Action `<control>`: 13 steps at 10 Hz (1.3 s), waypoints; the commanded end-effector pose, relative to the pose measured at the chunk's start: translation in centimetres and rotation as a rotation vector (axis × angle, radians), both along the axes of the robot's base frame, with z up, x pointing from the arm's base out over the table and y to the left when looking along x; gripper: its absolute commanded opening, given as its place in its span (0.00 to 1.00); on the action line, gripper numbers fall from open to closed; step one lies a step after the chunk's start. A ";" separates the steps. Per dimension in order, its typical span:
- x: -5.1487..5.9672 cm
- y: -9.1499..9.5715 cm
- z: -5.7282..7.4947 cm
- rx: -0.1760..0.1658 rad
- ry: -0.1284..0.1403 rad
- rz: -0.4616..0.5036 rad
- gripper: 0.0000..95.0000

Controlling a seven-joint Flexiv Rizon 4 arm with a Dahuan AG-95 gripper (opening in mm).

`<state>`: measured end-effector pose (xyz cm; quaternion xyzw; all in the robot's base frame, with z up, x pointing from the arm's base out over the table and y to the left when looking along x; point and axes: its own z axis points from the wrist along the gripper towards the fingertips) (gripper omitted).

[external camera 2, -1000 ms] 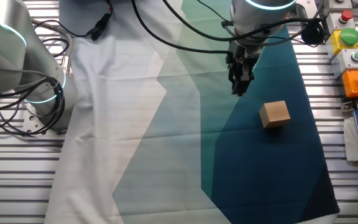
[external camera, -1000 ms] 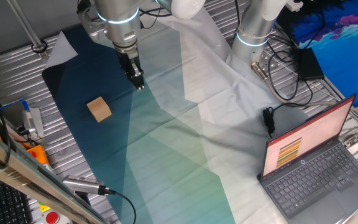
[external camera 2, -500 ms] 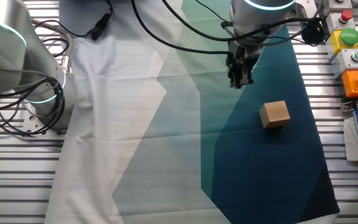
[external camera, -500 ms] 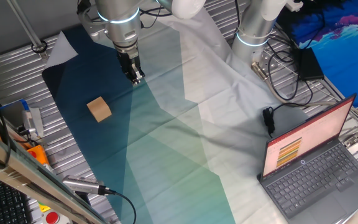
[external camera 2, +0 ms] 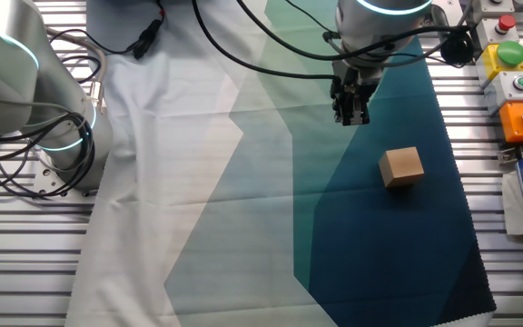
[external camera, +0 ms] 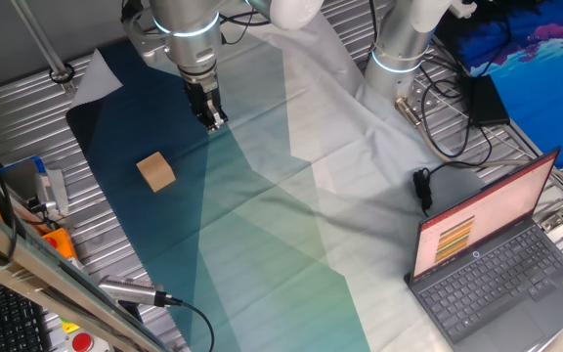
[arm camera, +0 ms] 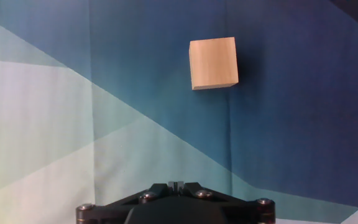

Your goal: Pick up one small block

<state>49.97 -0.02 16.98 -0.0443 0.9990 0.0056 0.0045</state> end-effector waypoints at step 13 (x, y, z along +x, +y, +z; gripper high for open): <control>-1.1 0.0 -0.3 0.007 -0.004 0.277 0.00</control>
